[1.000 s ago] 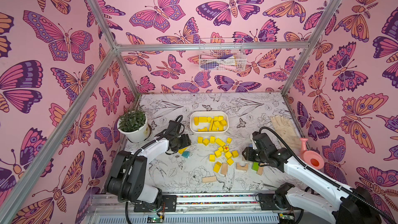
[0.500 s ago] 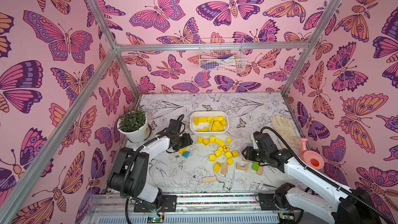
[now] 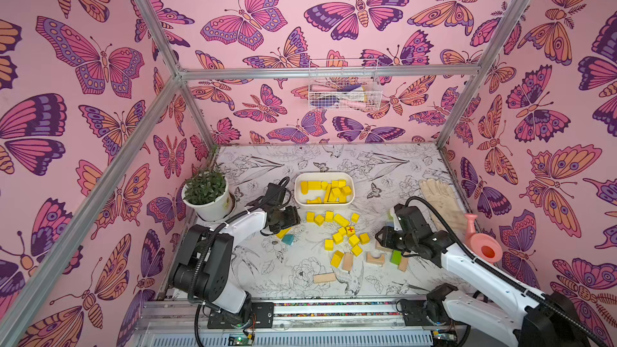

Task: Pick out the yellow building blocks
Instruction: Pick up the building block from the center of the board.

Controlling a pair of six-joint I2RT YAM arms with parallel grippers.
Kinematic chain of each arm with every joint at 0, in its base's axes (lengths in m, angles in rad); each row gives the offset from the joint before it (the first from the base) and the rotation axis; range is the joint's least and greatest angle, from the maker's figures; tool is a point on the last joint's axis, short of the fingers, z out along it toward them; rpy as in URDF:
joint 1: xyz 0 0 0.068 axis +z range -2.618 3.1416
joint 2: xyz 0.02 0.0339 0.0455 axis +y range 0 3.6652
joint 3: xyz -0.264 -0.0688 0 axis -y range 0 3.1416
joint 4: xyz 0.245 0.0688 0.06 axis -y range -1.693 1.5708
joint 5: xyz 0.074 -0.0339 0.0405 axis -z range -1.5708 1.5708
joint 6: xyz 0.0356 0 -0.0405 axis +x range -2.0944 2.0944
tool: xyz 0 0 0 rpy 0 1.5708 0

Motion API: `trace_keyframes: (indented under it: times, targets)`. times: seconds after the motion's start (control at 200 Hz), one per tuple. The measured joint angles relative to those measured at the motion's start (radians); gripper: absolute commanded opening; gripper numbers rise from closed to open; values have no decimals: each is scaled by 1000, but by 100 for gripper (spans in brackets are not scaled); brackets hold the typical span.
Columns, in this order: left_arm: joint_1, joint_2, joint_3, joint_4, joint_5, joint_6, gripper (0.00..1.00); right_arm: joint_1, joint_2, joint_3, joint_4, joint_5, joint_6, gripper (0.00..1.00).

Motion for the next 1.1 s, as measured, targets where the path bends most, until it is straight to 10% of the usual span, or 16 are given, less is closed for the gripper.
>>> trace_keyframes:
  times: [1.102]
  targets:
    - [3,23,-5,-109,-78,-26,68,-8,-18,-10,0,-9,4,46]
